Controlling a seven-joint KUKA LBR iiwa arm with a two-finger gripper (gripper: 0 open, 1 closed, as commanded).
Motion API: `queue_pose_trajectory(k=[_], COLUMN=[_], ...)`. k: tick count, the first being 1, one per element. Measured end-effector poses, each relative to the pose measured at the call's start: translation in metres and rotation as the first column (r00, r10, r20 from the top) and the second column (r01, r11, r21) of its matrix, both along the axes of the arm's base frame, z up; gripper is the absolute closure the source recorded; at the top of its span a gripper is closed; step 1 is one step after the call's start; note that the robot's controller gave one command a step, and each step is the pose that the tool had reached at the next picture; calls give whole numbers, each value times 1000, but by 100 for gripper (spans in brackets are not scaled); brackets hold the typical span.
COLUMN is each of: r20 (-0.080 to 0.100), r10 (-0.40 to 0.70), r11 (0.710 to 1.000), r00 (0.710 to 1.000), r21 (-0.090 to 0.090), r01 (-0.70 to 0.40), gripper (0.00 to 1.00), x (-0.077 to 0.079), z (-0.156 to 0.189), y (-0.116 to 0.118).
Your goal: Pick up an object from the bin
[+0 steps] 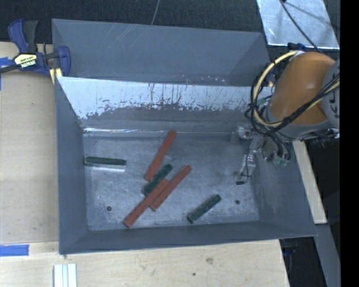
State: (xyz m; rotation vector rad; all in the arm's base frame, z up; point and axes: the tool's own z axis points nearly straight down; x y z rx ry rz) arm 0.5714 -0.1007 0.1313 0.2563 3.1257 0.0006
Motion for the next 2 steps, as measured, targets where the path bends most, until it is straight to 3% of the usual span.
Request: queue_pose_trajectory(k=[1,2], r20=[-2,-8], r10=[316,349], r11=[949,937], r00=[949,937], r21=[-2,2], r01=[-316,-349], gripper=[0,0], x=[-2,-9], z=[-39,-26], y=[22,34])
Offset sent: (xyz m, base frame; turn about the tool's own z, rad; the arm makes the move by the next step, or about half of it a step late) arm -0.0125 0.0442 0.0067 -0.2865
